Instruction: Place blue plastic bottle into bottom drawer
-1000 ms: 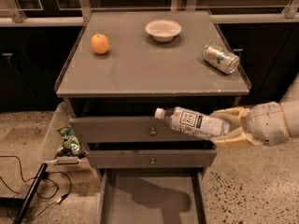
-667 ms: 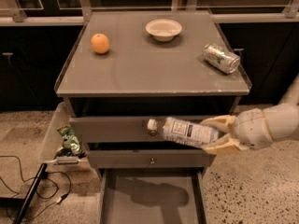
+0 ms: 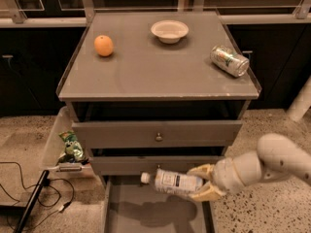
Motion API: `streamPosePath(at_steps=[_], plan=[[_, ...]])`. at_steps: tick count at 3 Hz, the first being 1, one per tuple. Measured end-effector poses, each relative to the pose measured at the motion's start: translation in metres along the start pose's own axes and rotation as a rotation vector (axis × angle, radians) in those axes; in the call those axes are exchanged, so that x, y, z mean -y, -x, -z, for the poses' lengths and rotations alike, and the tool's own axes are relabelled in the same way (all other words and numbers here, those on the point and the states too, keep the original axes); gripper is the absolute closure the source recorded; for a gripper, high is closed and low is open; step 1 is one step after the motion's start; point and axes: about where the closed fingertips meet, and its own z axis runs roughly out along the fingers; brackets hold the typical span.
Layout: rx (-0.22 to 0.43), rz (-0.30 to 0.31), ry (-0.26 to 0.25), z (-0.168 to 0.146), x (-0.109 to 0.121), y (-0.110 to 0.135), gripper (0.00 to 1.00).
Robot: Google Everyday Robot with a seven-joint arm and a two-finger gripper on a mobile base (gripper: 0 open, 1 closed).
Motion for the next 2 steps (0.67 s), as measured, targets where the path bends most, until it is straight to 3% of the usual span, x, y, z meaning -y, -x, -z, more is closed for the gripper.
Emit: streamPosePath(at_steps=[1,2], plan=[[-0.018,-0.065,-0.011,-0.049,0.005,-0.062,1.0],[-0.036,-0.176,-0.064,-0.073,0.014,-0.119,1.0]])
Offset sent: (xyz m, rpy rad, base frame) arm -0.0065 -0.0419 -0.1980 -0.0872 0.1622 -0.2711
